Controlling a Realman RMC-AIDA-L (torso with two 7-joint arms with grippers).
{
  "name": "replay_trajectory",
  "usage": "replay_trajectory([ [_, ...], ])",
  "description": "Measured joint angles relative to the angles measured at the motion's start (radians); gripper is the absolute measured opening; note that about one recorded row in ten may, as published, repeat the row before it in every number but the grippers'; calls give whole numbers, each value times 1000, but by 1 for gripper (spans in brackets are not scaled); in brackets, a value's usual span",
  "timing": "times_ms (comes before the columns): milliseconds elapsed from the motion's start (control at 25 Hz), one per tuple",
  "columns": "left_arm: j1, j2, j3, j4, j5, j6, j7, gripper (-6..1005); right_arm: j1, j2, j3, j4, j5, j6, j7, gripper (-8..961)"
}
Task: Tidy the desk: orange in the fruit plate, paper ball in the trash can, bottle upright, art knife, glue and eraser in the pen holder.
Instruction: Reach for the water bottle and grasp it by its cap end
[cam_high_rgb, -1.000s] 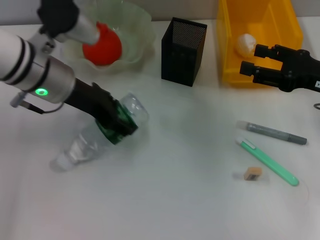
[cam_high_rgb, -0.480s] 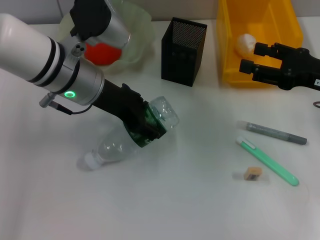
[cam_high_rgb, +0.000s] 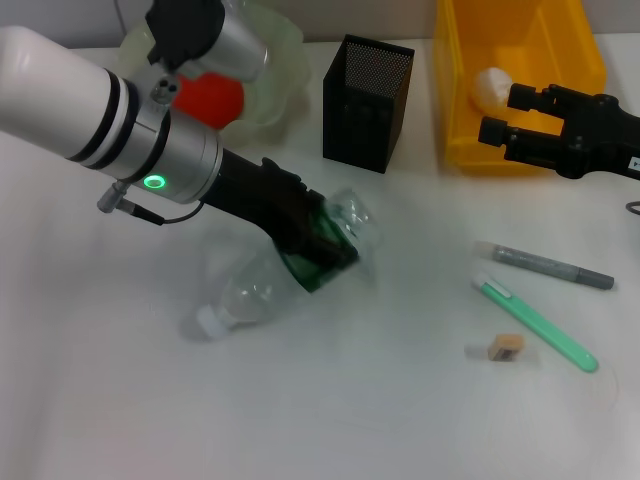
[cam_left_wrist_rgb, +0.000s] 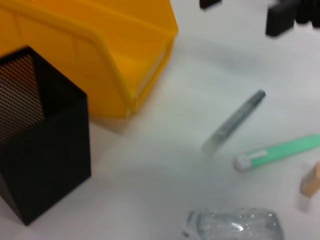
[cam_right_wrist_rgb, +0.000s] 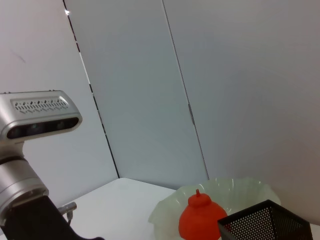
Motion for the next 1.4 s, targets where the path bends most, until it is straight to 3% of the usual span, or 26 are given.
replay_trajectory([
  [560,21,8,-11,-20,6,-15,-1,833,0,0,0,0,-1,0,0,774],
  [1080,88,24,-60,-17,164,34,-1,832,3,-2,0,0,-3,0,0,774],
  [1400,64,8,-55,-28,199,-3,3,831,12,-2,0,1,-3,1,-3,774],
])
